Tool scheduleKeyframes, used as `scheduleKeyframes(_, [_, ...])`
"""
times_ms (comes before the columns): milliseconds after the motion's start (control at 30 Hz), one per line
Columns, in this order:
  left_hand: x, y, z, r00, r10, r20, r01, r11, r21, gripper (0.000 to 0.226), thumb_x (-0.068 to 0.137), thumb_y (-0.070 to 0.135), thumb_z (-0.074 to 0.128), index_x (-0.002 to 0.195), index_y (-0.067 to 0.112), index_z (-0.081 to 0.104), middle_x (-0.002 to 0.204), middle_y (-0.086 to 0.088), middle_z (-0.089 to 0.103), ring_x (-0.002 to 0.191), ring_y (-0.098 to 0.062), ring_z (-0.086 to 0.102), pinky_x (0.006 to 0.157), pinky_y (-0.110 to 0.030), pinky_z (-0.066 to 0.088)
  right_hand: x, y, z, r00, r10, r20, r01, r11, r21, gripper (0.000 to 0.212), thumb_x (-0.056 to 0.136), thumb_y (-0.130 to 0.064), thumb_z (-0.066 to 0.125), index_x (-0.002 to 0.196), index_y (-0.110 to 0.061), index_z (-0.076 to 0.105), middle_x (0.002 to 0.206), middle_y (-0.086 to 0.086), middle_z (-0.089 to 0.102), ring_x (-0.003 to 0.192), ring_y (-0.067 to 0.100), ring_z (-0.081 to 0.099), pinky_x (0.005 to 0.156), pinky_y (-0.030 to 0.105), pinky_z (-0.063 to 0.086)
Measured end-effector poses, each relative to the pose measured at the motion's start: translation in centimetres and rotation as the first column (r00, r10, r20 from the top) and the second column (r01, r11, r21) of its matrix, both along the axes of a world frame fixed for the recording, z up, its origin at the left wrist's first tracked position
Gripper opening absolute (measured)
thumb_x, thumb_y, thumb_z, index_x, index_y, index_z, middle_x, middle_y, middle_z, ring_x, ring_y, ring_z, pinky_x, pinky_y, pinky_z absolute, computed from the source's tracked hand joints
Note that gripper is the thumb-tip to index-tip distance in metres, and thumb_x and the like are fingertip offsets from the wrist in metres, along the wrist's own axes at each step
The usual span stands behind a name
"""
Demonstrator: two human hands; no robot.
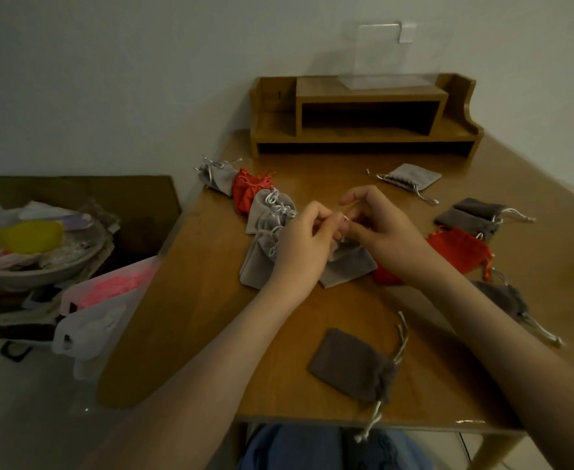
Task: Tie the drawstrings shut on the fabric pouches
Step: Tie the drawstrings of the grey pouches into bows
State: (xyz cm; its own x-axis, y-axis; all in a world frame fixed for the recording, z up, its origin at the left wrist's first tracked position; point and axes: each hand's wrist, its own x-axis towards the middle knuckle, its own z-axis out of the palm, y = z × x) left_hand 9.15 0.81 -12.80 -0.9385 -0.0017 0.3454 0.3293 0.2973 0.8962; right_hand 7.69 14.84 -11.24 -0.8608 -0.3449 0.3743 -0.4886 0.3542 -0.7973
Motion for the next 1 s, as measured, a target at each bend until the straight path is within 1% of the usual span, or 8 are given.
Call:
scheduleKeyframes(100, [-0.06, 0.07, -0.03, 0.998, -0.014, 0.055, 0.009, 0.995, 0.099, 0.017, 0.098, 0.020, 0.050, 0.084, 0.016, 0.059, 0.072, 0.003, 0.060, 0.065, -0.002, 0.056, 0.063, -0.023, 0.047, -0.11, -0.05, 0.05, 0.999, -0.010, 0.049, 0.009, 1.000, 0.014, 0.028, 0.092, -0.009, 0.058, 0.118, -0.016, 0.052, 0.090, 0.003, 0.062, 0.083, 0.013, 0.063, 0.075, 0.027, 0.053])
scheduleKeyframes(200, [-0.16, 0.12, -0.16, 0.997, -0.022, 0.077, 0.011, 0.990, 0.138, 0.015, 0.098, 0.020, 0.050, 0.087, 0.016, 0.058, 0.080, -0.001, 0.064, 0.070, -0.007, 0.057, 0.069, -0.029, 0.049, -0.23, 0.04, 0.09, 0.998, -0.020, 0.068, 0.018, 0.999, 0.038, 0.019, 0.093, -0.010, 0.057, 0.109, -0.019, 0.059, 0.088, 0.000, 0.064, 0.082, 0.008, 0.062, 0.076, 0.024, 0.052])
scheduleKeyframes(367, [-0.30, -0.01, -0.02, 0.994, -0.051, 0.098, 0.030, 0.978, 0.204, 0.017, 0.098, 0.019, 0.050, 0.098, 0.006, 0.060, 0.087, -0.014, 0.063, 0.073, -0.010, 0.057, 0.071, -0.030, 0.048, -0.12, 0.15, 0.29, 0.994, -0.028, 0.107, 0.035, 0.997, -0.067, 0.014, 0.094, -0.012, 0.055, 0.098, -0.023, 0.062, 0.084, -0.007, 0.064, 0.077, -0.001, 0.060, 0.071, 0.014, 0.049])
scheduleKeyframes(433, [-0.37, -0.06, -0.01, 0.994, -0.047, 0.097, 0.026, 0.978, 0.207, 0.018, 0.098, 0.020, 0.051, 0.101, 0.004, 0.060, 0.086, -0.014, 0.063, 0.073, -0.009, 0.058, 0.071, -0.029, 0.048, -0.06, 0.09, 0.30, 0.990, -0.043, 0.134, 0.061, 0.990, -0.129, 0.018, 0.098, -0.017, 0.047, 0.099, -0.017, 0.065, 0.086, -0.004, 0.065, 0.076, 0.001, 0.060, 0.071, 0.016, 0.048])
scheduleKeyframes(500, [-0.31, -0.01, -0.03, 0.994, -0.071, 0.087, 0.053, 0.979, 0.195, 0.018, 0.098, 0.020, 0.051, 0.101, 0.005, 0.060, 0.084, -0.007, 0.063, 0.074, -0.007, 0.058, 0.072, -0.028, 0.049, -0.21, 0.18, 0.28, 0.979, -0.076, 0.187, 0.105, 0.984, -0.147, 0.024, 0.100, -0.019, 0.045, 0.097, -0.010, 0.067, 0.086, 0.004, 0.066, 0.076, 0.008, 0.060, 0.072, 0.021, 0.048])
scheduleKeyframes(633, [-0.19, 0.03, -0.08, 0.993, -0.108, 0.055, 0.099, 0.983, 0.155, 0.015, 0.098, 0.019, 0.051, 0.098, 0.007, 0.061, 0.088, -0.013, 0.064, 0.075, -0.012, 0.058, 0.072, -0.033, 0.049, -0.44, 0.55, 0.36, 0.956, -0.059, 0.287, 0.094, 0.989, -0.111, 0.013, 0.094, -0.014, 0.056, 0.086, -0.018, 0.065, 0.080, -0.002, 0.067, 0.075, 0.007, 0.062, 0.073, 0.023, 0.050])
scheduleKeyframes(833, [-0.14, 0.04, 0.02, 0.994, -0.093, 0.052, 0.083, 0.981, 0.177, 0.013, 0.098, 0.015, 0.050, 0.094, 0.009, 0.061, 0.078, -0.001, 0.063, 0.066, -0.003, 0.057, 0.062, -0.018, 0.049, -0.12, 0.54, 0.54, 0.956, -0.078, 0.282, 0.095, 0.994, -0.047, 0.014, 0.096, -0.014, 0.051, 0.089, -0.015, 0.063, 0.079, -0.002, 0.064, 0.063, -0.006, 0.058, 0.060, 0.007, 0.046])
scheduleKeyframes(1000, [-0.43, 0.16, 0.05, 0.995, -0.051, 0.091, 0.032, 0.981, 0.193, 0.017, 0.098, 0.015, 0.051, 0.095, 0.006, 0.065, 0.073, -0.003, 0.062, 0.058, 0.000, 0.053, 0.057, -0.019, 0.047, -0.21, 0.15, 0.24, 0.967, -0.107, 0.230, 0.113, 0.993, -0.014, 0.014, 0.099, -0.013, 0.047, 0.093, -0.007, 0.058, 0.074, -0.003, 0.056, 0.053, -0.011, 0.050, 0.054, 0.005, 0.039])
